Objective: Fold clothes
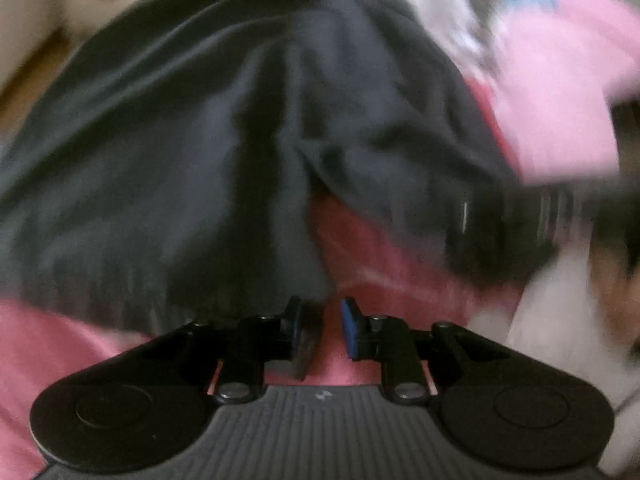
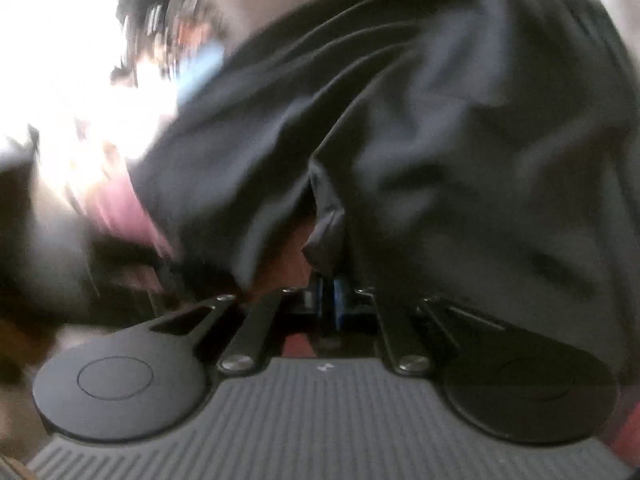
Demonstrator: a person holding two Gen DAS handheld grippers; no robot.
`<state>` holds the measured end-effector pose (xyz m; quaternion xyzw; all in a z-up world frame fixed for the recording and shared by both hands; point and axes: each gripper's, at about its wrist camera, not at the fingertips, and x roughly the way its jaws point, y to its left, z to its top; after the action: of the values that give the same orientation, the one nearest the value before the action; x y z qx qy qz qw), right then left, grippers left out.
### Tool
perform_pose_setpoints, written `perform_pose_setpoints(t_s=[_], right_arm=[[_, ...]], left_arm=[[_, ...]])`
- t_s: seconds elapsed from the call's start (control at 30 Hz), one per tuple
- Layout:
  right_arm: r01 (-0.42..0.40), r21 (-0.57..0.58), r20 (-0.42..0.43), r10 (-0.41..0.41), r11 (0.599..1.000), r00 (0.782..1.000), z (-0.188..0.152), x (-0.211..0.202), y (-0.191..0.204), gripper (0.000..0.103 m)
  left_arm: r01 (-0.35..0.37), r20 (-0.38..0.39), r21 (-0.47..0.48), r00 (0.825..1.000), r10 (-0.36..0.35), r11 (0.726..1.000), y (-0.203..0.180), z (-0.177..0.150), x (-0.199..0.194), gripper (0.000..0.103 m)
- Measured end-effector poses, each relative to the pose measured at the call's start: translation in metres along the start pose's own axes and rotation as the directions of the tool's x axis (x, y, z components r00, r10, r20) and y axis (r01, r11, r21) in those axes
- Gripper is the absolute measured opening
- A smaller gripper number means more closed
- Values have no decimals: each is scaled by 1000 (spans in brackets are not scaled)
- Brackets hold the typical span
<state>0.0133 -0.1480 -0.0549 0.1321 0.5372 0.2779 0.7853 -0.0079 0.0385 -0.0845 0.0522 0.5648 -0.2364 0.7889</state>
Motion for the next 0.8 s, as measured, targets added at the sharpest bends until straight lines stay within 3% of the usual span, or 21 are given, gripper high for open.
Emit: perform_pose_setpoints(t_s=[0.07, 0.2, 0.3, 0.37, 0.47, 0.53, 0.63, 0.67, 0.73, 0.8], right_arm=[[-92, 146, 22, 89, 985, 996, 6, -12, -26, 4], [-228, 347, 77, 215, 910, 974, 6, -21, -63, 4], [-364, 498, 137, 343, 787, 929, -3, -19, -85, 4], [-409, 566, 160, 391, 716, 906, -10, -15, -94, 4], [-440, 615, 174, 432, 654, 885, -17, -12, -103, 4], [-455, 643, 186, 450, 617, 873, -21, -11, -108, 4], [-476, 688, 213, 474, 548, 854, -27, -7, -116, 4], [-477, 697, 213, 481, 535, 851, -28, -5, -117, 4], [-467, 702, 194, 486, 538, 852, -28, 0, -115, 5], [-451, 690, 158, 490, 566, 857, -26, 5, -108, 7]], left_arm=[[-65, -45, 212, 996, 76, 975, -25, -6, 2, 30], [-222, -17, 343, 970, 243, 912, -43, -12, 16, 32], [-290, 62, 269, 957, 284, 918, -34, -8, 18, 31], [-368, 139, 248, 929, 343, 896, -30, -8, 16, 31], [-472, 228, 207, 875, 426, 857, -21, -8, 14, 31], [-477, 269, 164, 864, 426, 864, -15, -7, 9, 31], [-409, 329, 143, 878, 347, 901, -19, 2, 2, 32], [-369, 341, 158, 891, 300, 916, -23, 4, 0, 32], [-272, 336, 213, 922, 191, 938, -35, 4, -2, 35], [-170, 291, 284, 953, 84, 944, -49, 2, -1, 37]])
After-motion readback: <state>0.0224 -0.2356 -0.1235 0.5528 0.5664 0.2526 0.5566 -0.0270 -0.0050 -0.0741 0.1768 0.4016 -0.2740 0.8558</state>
